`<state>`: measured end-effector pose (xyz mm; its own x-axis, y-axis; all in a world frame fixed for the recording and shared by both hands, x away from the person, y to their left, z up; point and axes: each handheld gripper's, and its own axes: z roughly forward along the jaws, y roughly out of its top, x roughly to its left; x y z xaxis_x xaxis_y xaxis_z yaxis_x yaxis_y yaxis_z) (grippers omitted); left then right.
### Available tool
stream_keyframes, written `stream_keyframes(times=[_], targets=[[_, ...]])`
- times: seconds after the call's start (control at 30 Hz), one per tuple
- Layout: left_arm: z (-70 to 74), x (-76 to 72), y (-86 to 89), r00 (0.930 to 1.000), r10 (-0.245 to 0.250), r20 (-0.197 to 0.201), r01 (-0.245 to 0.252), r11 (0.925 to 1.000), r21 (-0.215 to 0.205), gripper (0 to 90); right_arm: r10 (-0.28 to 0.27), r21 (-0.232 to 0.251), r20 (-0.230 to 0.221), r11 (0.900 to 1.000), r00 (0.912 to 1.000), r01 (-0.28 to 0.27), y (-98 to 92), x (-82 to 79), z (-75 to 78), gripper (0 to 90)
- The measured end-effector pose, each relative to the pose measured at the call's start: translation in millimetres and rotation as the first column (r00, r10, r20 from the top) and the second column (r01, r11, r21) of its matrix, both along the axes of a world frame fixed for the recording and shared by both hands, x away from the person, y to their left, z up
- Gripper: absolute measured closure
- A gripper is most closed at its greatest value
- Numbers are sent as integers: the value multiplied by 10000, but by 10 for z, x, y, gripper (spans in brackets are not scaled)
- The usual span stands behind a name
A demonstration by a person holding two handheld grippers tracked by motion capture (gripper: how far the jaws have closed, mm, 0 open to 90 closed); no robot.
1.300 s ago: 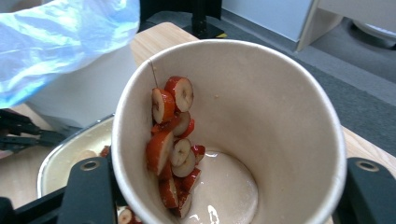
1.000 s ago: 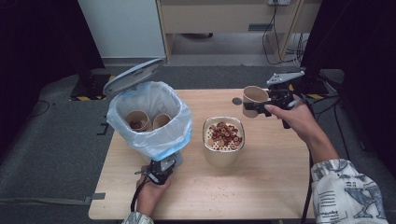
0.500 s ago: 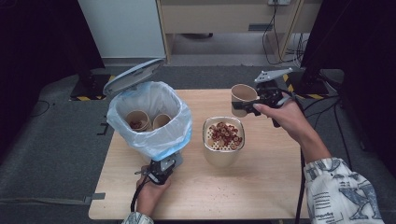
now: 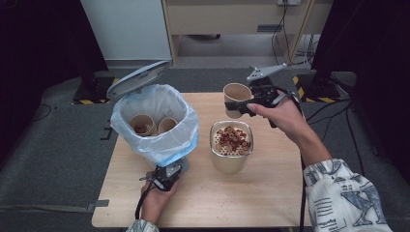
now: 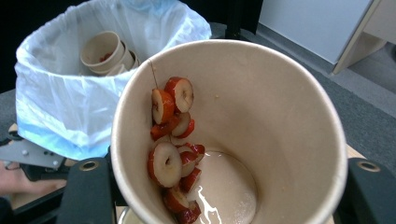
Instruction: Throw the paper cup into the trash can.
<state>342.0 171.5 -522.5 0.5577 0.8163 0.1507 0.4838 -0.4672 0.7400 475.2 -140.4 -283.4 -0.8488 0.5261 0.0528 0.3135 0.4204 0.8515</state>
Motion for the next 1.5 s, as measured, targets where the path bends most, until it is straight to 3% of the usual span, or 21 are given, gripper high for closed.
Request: stream_keyframes(times=[0.7,1.13,1.5], targets=[[0,5,8,10000,-58,-11,58,10000,-33,888,375,234,-55,9990,9993,-373,420,36,114,335],[-3,-5,-1,10000,20,19,-20,10000,-24,888,644,139,-93,9978,9979,-643,812,56,166,334],[-2,-3,0,10000,3,32,-3,10000,3,888,719,110,-63,9974,9974,-718,966,62,211,333]])
